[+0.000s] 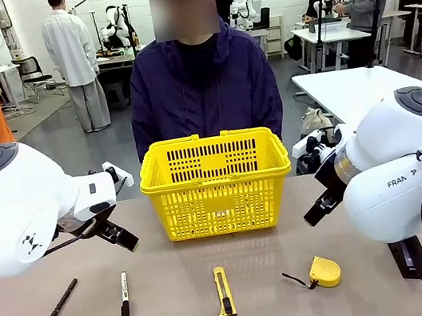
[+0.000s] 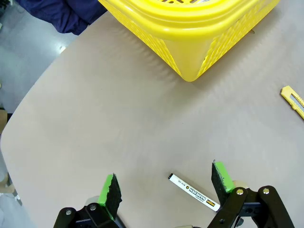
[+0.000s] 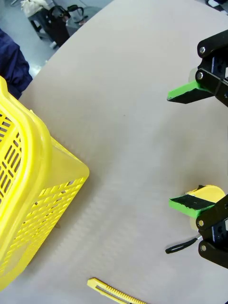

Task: Place the items the person wants into the basket.
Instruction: Pick up the item the person points to and place it in the Market Basket.

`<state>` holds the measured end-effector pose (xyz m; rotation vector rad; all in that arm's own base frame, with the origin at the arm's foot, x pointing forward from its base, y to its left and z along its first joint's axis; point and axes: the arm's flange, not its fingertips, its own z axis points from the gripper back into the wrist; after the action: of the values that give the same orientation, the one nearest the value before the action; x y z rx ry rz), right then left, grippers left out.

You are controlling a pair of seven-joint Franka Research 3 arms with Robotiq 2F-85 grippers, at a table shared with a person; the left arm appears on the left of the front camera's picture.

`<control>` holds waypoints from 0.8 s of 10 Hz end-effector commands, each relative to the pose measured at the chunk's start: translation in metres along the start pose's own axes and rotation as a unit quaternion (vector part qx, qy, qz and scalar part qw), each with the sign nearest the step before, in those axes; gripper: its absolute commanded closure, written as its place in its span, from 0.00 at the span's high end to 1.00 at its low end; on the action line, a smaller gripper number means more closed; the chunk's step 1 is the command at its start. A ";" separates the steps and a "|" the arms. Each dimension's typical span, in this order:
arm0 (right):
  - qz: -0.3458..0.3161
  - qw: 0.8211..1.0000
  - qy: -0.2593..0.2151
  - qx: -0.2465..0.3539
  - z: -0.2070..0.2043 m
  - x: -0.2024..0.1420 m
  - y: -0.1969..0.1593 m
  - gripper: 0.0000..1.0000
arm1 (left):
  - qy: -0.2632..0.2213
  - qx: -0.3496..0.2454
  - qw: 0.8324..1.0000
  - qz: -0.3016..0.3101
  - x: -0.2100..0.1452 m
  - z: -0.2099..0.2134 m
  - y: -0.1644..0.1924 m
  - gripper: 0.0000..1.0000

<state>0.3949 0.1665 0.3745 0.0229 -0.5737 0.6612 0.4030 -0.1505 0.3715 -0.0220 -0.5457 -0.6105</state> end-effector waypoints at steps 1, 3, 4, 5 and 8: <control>0.000 1.000 0.000 0.000 0.000 0.000 0.000 1.00 | 0.000 0.000 1.000 0.000 0.000 0.000 0.000 1.00; 0.016 0.997 -0.029 -0.068 0.092 -0.004 0.016 1.00 | 0.003 0.044 0.999 -0.007 -0.003 0.083 -0.006 1.00; 0.043 0.996 -0.004 -0.080 0.129 -0.009 0.019 1.00 | 0.014 0.074 0.997 -0.016 -0.009 0.117 -0.010 1.00; 0.051 0.994 0.013 -0.099 0.166 -0.002 0.022 1.00 | 0.021 0.090 0.995 -0.027 0.000 0.151 0.004 1.00; 0.079 0.989 0.011 -0.126 0.278 0.024 0.045 1.00 | -0.007 0.101 0.994 -0.043 0.026 0.242 0.002 1.00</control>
<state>0.2498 0.1483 0.5930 -0.2482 -0.6403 0.7078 0.3010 -0.1164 0.5775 0.1860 -0.6177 -0.6152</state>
